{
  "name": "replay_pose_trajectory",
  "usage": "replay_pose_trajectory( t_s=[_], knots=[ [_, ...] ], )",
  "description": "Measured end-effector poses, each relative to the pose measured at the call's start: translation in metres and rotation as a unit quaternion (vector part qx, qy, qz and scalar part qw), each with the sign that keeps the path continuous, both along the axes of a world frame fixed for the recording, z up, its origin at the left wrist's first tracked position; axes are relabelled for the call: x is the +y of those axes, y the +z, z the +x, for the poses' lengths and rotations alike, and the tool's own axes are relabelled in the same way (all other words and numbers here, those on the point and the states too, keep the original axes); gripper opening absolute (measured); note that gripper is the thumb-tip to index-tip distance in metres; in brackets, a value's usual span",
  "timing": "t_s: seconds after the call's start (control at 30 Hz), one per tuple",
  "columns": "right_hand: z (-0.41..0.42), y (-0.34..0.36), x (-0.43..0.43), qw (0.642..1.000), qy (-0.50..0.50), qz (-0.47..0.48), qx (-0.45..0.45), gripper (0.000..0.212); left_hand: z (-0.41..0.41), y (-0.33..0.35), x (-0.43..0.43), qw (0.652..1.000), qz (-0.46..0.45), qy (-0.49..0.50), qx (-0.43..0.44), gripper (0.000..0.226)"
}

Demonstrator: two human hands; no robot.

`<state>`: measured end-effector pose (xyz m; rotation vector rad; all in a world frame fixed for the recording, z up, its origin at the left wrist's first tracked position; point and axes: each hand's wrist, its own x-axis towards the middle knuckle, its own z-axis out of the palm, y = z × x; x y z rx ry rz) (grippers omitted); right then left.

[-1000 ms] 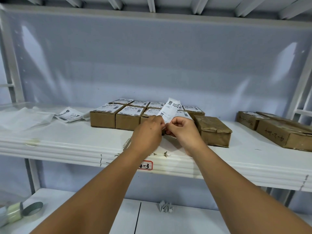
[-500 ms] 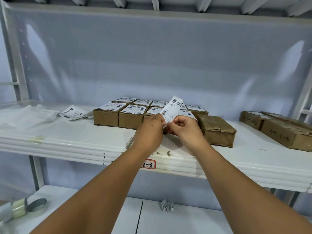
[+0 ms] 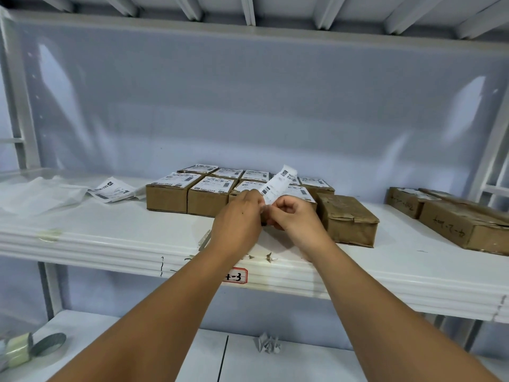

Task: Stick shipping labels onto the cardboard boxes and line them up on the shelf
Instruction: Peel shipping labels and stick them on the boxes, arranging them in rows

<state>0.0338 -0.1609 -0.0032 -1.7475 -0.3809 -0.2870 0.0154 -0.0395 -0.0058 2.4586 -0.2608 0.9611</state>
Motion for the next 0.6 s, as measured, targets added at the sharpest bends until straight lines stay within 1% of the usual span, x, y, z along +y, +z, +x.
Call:
replay_pose_trajectory(
  t_s=[0.1, 0.23, 0.37, 0.6],
  knots=[
    [0.0003, -0.0009, 0.0013, 0.999, 0.005, -0.022, 0.025, 0.013, -0.0002, 0.0004, 0.0006, 1.0, -0.006, -0.015, -0.01, 0.014],
    [-0.0035, 0.0019, -0.0004, 0.998, 0.037, 0.019, 0.052, 0.021, 0.0002, -0.002, 0.0004, 0.999, 0.02, -0.02, -0.033, 0.017],
    [-0.0079, 0.0041, 0.0007, 0.996, 0.045, 0.038, 0.067, 0.024, 0.0017, -0.0047, 0.0004, 0.997, 0.06, -0.005, -0.05, 0.019],
    [-0.0084, 0.0065, -0.0009, 0.993, 0.026, 0.089, 0.067, 0.021, -0.0003, -0.0036, -0.0015, 0.997, 0.036, -0.035, -0.052, 0.02]
  ],
)
